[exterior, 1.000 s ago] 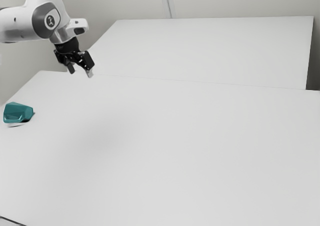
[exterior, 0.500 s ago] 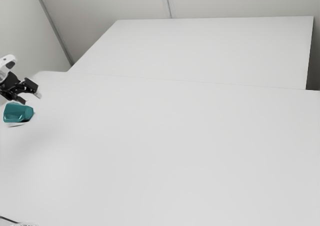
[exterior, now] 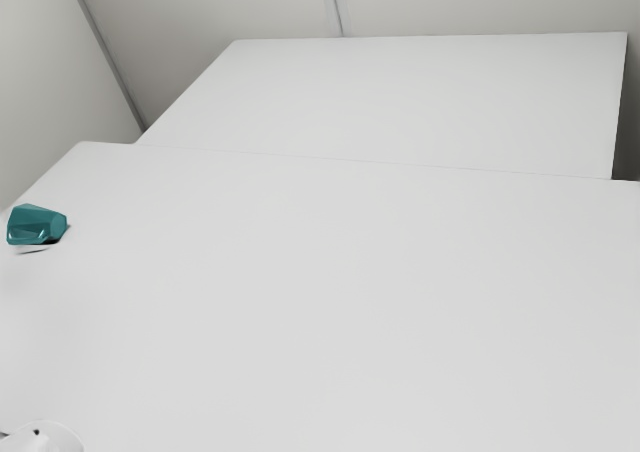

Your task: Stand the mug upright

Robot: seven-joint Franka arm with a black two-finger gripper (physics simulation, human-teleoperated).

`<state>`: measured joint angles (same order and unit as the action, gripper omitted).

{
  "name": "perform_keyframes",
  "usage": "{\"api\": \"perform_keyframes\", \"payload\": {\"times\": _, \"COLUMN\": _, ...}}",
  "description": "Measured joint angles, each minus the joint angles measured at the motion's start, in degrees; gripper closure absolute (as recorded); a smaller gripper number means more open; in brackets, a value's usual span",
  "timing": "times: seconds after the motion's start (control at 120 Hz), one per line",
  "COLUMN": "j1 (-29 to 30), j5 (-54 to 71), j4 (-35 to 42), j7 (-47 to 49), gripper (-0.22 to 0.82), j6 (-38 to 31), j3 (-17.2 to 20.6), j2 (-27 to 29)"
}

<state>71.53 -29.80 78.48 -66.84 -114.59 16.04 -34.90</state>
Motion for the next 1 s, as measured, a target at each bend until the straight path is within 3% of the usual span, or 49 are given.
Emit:
{"api": "perform_keyframes", "payload": {"times": 0.458, "j1": 3.75, "j5": -1.36, "j4": -9.62, "j7": -23.53, "gripper": 0.00, "j6": 5.22, "j3": 0.26, "j2": -12.06}}
{"api": "perform_keyframes", "payload": {"times": 1.0, "j1": 2.96, "j5": -16.30, "j4": -12.60, "j7": -36.24, "gripper": 0.00, "j6": -1.99, "j3": 1.28, "j2": -18.31}}
